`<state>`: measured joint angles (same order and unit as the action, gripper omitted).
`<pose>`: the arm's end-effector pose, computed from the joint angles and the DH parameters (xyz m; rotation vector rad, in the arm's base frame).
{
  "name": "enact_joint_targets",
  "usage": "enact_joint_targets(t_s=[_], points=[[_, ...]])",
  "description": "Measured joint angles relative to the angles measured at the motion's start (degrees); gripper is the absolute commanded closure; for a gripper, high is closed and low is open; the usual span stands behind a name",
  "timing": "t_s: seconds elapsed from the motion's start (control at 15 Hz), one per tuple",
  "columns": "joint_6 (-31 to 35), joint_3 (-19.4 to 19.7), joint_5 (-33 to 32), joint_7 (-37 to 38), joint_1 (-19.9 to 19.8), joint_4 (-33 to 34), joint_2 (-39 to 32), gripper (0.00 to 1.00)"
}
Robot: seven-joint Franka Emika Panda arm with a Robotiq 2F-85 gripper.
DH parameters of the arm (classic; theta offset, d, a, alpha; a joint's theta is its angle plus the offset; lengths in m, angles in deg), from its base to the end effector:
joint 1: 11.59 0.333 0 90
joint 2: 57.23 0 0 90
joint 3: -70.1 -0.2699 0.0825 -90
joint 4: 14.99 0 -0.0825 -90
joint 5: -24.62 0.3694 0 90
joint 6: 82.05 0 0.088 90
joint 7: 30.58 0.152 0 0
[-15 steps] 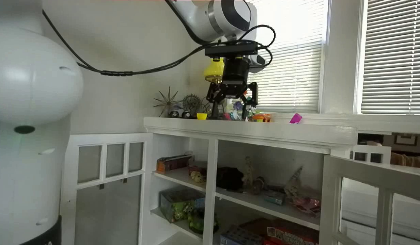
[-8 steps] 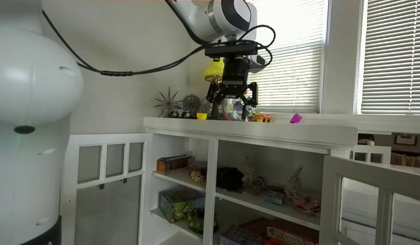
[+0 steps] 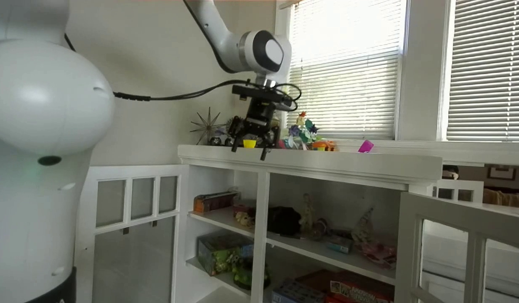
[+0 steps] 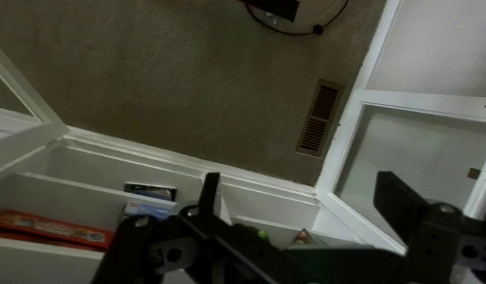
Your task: Close the bottom left cabinet door
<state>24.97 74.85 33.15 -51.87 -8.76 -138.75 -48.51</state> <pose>0.4770 0.0018 0.3691 -2.9304 -0.4222 0.1594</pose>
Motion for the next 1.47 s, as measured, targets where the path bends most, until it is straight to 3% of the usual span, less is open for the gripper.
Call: enact_joint_targets(t_s=[0.4, 1.07, 1.47], points=[[5.6, -9.3, 12.4, -1.8, 6.0, 7.8, -9.8, 0.0], [4.5, -20.1, 12.9, -5.5, 9.6, 20.4, -21.1, 0.0], [-2.0, -25.0, 14.0, -9.5, 11.1, 26.9, -24.8, 0.0]])
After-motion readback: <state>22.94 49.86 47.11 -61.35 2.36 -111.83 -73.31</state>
